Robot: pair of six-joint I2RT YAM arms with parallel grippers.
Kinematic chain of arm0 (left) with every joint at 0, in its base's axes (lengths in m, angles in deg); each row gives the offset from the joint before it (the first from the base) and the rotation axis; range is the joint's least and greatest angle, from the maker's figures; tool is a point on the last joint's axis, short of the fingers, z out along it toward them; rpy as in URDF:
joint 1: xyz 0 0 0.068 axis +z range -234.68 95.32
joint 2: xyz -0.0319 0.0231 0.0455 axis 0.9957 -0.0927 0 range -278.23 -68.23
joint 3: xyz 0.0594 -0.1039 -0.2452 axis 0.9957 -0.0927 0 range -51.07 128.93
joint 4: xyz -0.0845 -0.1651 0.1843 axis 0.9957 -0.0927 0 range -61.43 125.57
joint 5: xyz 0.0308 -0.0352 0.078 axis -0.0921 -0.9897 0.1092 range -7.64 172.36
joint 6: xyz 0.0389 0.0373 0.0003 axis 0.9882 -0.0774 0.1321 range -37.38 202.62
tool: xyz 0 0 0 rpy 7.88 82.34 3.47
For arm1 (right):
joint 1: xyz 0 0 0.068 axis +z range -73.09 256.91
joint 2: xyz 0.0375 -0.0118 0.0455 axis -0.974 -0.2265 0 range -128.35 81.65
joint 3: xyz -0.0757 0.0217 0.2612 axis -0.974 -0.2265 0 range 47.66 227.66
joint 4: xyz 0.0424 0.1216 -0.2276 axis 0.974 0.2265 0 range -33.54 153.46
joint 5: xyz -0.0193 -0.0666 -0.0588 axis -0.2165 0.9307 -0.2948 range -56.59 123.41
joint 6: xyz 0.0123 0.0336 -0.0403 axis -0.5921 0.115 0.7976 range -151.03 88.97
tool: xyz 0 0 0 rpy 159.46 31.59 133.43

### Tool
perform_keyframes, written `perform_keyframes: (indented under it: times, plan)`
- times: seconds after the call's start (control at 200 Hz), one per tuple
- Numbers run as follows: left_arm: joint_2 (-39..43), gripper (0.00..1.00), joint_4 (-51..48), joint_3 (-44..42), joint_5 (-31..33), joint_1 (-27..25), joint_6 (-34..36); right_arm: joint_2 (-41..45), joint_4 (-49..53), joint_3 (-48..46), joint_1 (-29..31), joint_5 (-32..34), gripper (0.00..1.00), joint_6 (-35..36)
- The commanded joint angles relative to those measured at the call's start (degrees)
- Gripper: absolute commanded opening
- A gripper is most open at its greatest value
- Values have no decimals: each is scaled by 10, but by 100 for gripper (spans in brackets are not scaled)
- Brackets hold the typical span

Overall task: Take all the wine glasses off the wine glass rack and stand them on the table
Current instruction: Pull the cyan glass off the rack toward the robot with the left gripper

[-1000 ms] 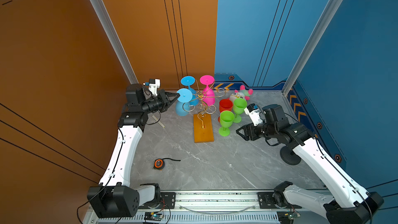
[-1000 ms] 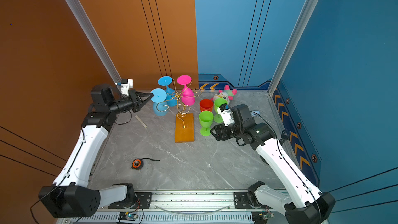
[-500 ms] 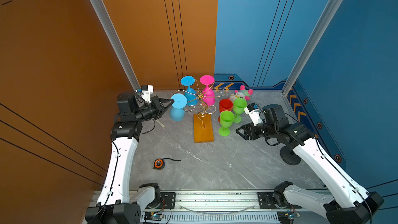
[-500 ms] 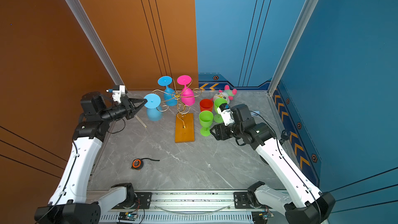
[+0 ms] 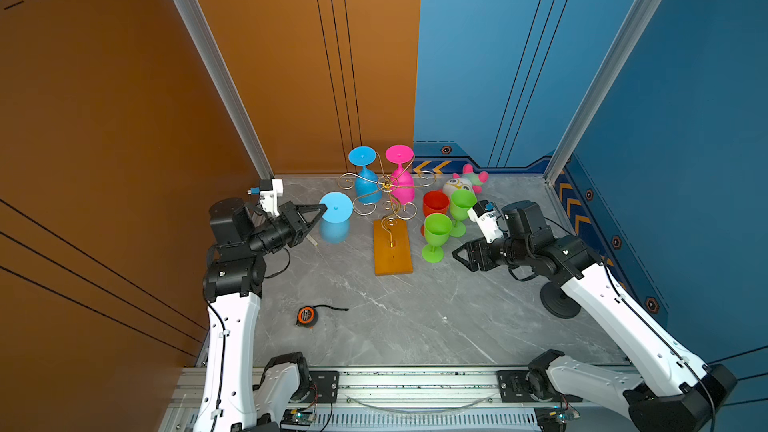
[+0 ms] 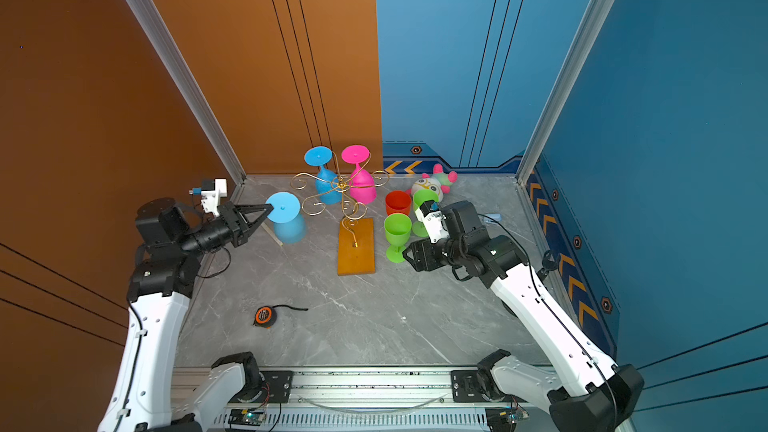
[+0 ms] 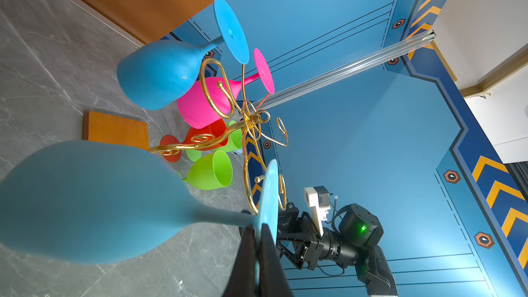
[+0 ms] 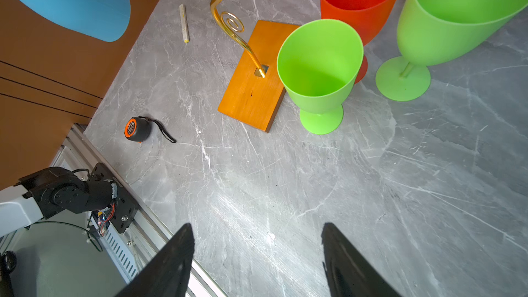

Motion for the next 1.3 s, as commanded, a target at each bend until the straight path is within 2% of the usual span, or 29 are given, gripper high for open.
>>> perform_keyframes:
  times: [0.0, 0.2, 0.305, 0.471, 0.736, 1.006, 1.296]
  plan:
    - [19, 0, 4, -11, -25, 2, 0, -5, -9, 11, 2, -11, 73, -7]
    - [45, 0, 4, -27, -61, -6, -2, -7, -9, 11, 1, -7, 73, -9]
    - [62, 0, 4, -69, -89, -14, -5, -9, -9, 11, 0, -6, 74, -10]
    - [88, 0, 4, -120, -83, -48, 1, -17, -6, 19, -7, -7, 75, -14]
    - [99, 0, 3, -156, -47, -188, 38, -33, 6, 30, -21, -13, 76, -22]
    - [57, 0, -1, -144, 20, -326, 100, -45, 30, 47, -43, -19, 77, -23]
    - [-8, 0, -1, -112, 139, -479, 158, -48, 38, 42, -60, -24, 79, -25]
